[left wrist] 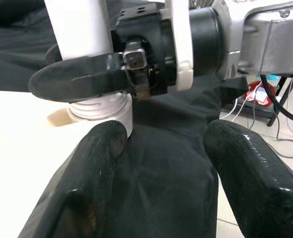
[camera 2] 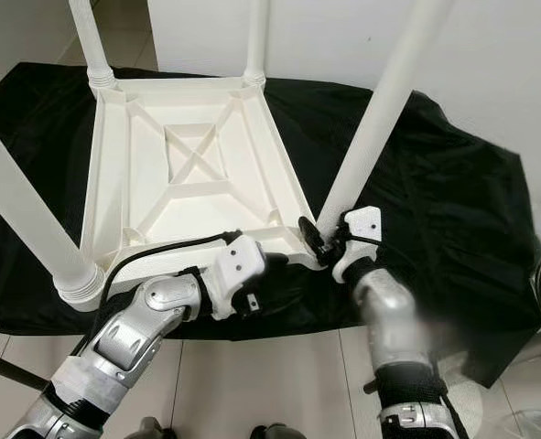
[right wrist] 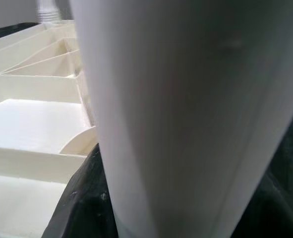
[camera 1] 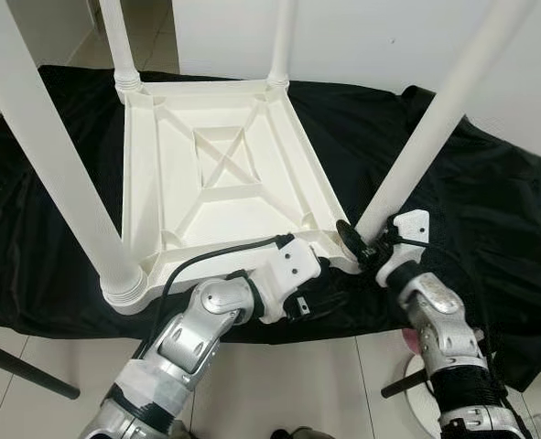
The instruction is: Building children table
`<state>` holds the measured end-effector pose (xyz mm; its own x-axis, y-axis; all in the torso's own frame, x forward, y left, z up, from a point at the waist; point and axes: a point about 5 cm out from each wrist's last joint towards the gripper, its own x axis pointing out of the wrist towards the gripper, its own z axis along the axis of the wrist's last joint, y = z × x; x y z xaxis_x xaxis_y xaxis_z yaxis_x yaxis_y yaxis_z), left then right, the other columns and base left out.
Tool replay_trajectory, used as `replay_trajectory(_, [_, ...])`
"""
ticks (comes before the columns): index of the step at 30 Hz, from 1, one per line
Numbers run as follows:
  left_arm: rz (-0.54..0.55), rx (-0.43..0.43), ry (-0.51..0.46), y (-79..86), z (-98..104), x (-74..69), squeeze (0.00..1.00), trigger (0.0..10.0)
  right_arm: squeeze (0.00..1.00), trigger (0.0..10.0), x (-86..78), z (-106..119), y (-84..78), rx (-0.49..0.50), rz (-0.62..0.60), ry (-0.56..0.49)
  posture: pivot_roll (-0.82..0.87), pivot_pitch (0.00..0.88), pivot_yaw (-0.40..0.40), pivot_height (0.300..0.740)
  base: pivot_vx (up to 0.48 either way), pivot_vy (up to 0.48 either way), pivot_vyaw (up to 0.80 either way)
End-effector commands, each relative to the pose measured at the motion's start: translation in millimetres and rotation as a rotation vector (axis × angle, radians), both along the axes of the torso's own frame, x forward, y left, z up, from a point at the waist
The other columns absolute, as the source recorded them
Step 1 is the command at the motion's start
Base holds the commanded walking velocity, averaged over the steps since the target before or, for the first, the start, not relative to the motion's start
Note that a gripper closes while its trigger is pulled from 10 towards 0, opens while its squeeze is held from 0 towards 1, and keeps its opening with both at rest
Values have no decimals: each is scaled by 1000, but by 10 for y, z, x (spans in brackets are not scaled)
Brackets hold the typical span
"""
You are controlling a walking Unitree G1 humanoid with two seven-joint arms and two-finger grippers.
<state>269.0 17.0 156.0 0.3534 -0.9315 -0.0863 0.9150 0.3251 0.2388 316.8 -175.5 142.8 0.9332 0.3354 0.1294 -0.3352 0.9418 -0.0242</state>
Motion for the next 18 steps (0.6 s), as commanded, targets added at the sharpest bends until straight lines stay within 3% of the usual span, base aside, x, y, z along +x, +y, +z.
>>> replay_trajectory(1, [-13, 10, 1, -35, -17, -6, 0, 10000, 0, 10000, -23, -77, -18, 50, -134, 66, -84, 89, -73, 740, 0, 0, 0])
replay_trajectory(7, [-11, 15, -2, -19, -26, 19, 0, 10000, 0, 10000, -50, -49, -1, 135, -395, 89, -77, 82, -64, 740, 0, 0, 0])
replay_trajectory(12, [-14, 16, -3, -16, -18, 18, 0, 10000, 0, 10000, -73, -50, 26, 150, -508, 96, -70, 80, -62, 740, 0, 0, 0])
replay_trajectory(13, [-16, 19, -4, -10, -23, 17, 0, 10000, 0, 10000, -115, -71, 75, 179, -692, 101, -65, 73, -59, 740, 0, 0, 0])
replay_trajectory(16, [-17, 21, -4, -9, -29, 16, 0, 10000, 0, 10000, -131, -91, 108, 191, -767, 109, -65, 73, -59, 740, 0, 0, 0])
replay_trajectory(18, [-18, 20, -5, -15, -22, 12, 0, 10000, 0, 10000, -106, -73, 185, 222, -750, 112, -56, 69, -60, 740, 0, 0, 0])
